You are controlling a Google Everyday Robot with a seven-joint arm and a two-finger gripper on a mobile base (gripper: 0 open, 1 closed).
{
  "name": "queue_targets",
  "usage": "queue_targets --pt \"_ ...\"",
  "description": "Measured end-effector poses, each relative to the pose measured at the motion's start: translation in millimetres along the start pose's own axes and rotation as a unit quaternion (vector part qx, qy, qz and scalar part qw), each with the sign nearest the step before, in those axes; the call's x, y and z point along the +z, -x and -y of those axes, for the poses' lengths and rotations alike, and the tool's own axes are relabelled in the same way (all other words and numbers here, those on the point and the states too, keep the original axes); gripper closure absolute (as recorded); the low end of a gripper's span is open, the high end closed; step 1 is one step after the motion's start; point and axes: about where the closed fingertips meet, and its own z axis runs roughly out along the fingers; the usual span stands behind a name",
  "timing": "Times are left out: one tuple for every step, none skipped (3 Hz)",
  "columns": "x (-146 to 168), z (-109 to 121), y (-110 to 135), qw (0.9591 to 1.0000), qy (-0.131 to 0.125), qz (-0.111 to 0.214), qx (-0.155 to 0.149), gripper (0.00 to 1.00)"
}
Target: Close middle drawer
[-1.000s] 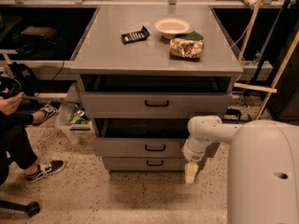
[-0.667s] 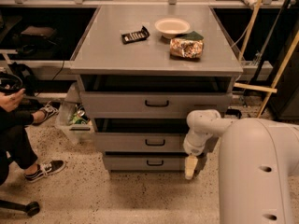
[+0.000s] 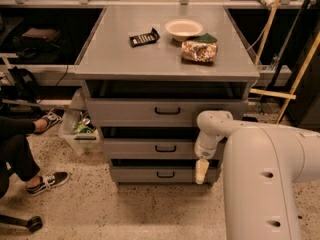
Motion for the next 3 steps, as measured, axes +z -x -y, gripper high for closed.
queue_targets --pt "-17 -19 -12 0.9999 0.003 -0.009 0.011 0.00" --pt "-66 -45 -41 0.9974 -0.043 -0.020 0.054 0.00" --pt "-119 -97 -69 0.9900 -0.069 -0.050 0.112 0.00"
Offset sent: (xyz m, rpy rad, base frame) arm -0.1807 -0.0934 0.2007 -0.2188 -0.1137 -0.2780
